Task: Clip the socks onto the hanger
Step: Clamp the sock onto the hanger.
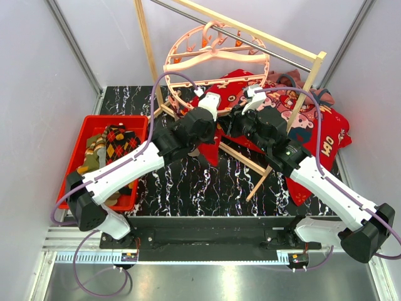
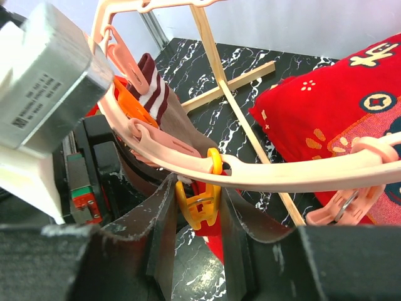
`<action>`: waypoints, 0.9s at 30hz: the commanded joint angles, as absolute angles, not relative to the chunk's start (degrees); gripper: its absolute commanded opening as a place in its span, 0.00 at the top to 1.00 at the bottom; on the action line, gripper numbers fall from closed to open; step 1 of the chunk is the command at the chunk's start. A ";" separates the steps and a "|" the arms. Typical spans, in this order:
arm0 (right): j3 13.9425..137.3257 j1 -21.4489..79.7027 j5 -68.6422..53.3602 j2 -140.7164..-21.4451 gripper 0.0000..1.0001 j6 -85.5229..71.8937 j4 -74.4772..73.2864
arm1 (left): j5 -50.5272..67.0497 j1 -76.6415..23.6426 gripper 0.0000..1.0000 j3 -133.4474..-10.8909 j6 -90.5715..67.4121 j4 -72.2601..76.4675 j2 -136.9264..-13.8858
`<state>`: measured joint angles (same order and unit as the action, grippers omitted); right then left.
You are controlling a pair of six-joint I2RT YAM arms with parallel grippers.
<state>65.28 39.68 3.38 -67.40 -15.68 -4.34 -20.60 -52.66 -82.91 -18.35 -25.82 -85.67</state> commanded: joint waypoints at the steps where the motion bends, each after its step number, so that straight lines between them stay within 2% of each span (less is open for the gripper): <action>1: 67.68 39.38 2.99 -67.67 1.00 -17.23 -4.31 | -22.50 -52.82 1.00 -86.13 -19.51 -25.31 -85.78; 16: 66.71 39.38 3.51 -69.52 1.00 -17.14 -2.99 | -21.89 -52.82 1.00 -88.86 -21.00 -26.98 -85.61; 27: 65.31 39.29 8.70 -68.73 1.00 -15.38 -2.90 | -20.13 -52.82 1.00 -87.89 -21.80 -26.98 -83.06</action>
